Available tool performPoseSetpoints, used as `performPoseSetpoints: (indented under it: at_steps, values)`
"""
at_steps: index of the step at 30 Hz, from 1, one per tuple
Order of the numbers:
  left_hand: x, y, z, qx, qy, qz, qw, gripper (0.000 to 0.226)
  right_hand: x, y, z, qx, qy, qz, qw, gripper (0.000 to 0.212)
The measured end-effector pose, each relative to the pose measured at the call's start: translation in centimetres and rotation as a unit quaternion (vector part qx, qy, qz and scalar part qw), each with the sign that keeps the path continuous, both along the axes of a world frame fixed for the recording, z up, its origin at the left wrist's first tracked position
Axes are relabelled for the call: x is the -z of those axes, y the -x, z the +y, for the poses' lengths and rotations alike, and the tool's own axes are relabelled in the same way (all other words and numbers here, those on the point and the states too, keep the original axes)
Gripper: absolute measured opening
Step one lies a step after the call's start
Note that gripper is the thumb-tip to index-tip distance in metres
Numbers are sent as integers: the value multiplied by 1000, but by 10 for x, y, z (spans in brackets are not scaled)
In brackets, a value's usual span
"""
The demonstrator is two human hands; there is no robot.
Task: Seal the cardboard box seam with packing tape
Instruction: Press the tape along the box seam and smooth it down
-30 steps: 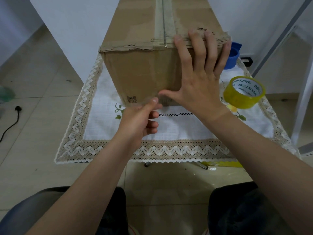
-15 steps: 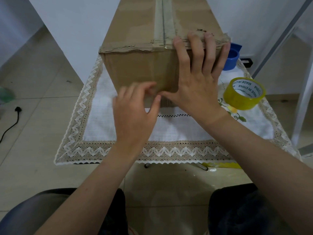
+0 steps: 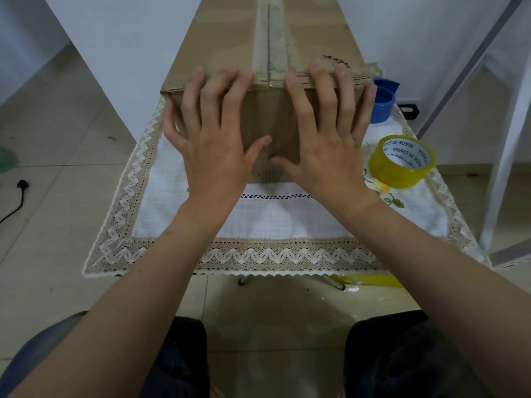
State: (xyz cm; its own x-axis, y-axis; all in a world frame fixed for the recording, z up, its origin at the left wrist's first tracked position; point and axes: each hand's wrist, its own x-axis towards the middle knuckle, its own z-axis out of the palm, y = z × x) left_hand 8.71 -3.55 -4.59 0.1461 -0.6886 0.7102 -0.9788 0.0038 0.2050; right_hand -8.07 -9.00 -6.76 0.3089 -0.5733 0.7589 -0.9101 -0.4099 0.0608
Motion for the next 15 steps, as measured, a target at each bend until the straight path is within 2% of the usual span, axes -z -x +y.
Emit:
performPoseSetpoints:
  at_steps: [2,5,13,15]
  values:
    - [3,-1,1,0,-5,-12,1000,93,0,4,1,-1,-6,14,1000,118]
    - [7,-2,0,-1,-1,-24,1000,99,-4,6,4,-8,-14,13,1000,115]
    - [11,-3,-3,-12,0,-44,999,111,-11,1,9,-18,1,-74,997,74]
    - [11,-4,-3,-22,-9,-59,998,118,-9,-4,6,-18,5,-96,995,69]
